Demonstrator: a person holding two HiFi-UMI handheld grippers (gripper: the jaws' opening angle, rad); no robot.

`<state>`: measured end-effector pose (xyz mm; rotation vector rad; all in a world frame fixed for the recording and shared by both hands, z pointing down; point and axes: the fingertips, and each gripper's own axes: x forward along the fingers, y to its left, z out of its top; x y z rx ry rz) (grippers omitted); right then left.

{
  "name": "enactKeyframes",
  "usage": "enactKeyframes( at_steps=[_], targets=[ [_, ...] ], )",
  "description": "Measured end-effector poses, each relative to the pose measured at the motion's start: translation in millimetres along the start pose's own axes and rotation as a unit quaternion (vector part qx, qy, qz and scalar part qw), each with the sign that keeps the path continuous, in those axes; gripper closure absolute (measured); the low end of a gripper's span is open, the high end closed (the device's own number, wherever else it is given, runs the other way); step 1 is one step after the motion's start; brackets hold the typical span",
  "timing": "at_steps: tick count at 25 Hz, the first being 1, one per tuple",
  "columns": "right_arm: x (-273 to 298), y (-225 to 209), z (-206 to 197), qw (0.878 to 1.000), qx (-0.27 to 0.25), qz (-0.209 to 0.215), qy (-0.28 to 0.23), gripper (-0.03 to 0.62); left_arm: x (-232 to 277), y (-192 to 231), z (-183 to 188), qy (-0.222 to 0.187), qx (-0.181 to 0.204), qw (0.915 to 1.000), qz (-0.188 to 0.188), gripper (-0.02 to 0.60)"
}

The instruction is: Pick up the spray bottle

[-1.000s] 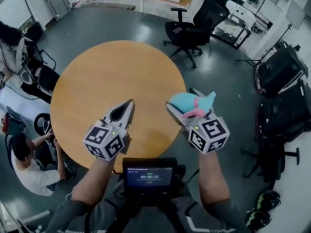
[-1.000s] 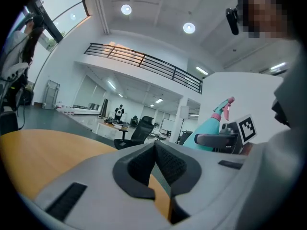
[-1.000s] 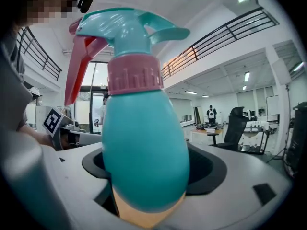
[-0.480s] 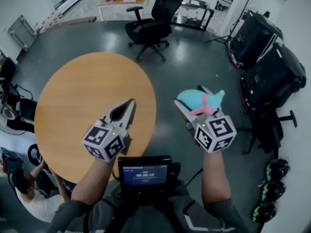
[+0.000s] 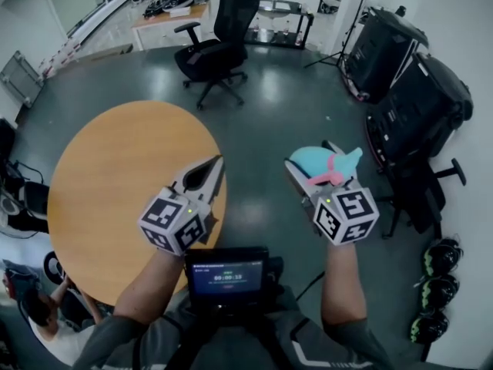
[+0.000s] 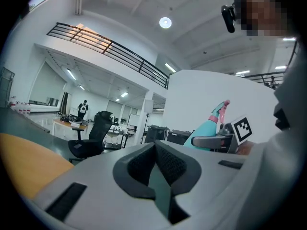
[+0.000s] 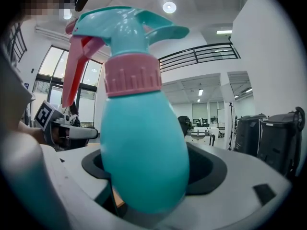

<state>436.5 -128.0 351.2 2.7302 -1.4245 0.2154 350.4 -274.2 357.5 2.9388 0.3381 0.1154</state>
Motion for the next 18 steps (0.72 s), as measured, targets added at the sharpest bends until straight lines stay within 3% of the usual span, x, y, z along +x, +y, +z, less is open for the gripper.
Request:
enactKeyframes(
  at_steps=[8,18],
  targets=[
    [-17,-19,-1,1.000,0.002,-0.013,-0.003,0.166,21,-21,-4,0.007,-0.001,0.9998,-0.020,0.586],
    [-24,-33,-7,1.000,0.003,-0.014,0.000,0.166,36,-31,-9,0.013,-0.003,0.9997,-0.019,0.586]
  ],
)
